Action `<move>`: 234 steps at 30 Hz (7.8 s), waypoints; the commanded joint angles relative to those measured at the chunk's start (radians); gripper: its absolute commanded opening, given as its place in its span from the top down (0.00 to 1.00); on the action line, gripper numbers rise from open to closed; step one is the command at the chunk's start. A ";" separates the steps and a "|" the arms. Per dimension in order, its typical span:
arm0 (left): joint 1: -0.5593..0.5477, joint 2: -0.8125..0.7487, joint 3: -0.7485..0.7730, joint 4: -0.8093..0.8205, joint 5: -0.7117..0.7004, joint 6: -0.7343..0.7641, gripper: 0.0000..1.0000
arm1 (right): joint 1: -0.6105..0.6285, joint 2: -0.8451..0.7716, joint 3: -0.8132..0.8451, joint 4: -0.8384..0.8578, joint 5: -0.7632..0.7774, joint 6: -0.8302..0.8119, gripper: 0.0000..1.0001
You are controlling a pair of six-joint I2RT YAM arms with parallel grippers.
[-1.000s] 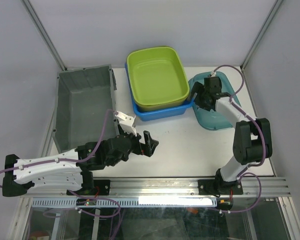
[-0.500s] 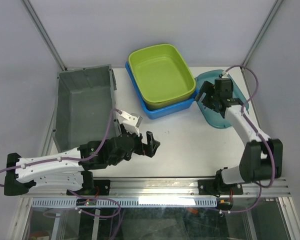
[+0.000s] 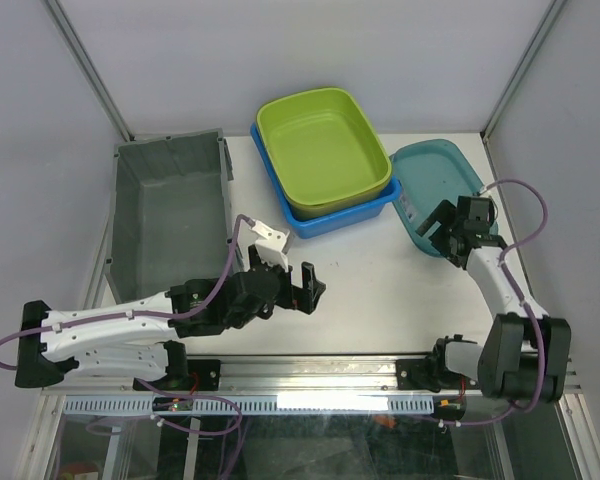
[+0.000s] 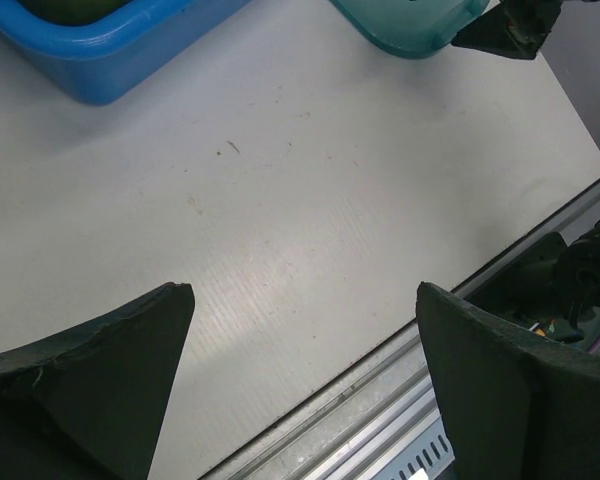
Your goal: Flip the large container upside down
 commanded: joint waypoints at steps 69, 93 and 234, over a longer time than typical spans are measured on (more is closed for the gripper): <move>0.562 0.873 1.030 -0.252 0.245 0.230 0.18 | 0.224 -0.317 0.029 -0.133 0.120 0.057 0.19; 0.574 0.990 1.096 -0.214 0.360 0.243 0.42 | 0.224 -0.309 0.015 -0.170 0.102 0.048 0.19; 0.471 1.397 0.916 0.902 1.451 -0.883 0.01 | 0.159 -0.615 0.606 -0.386 0.657 -0.149 0.02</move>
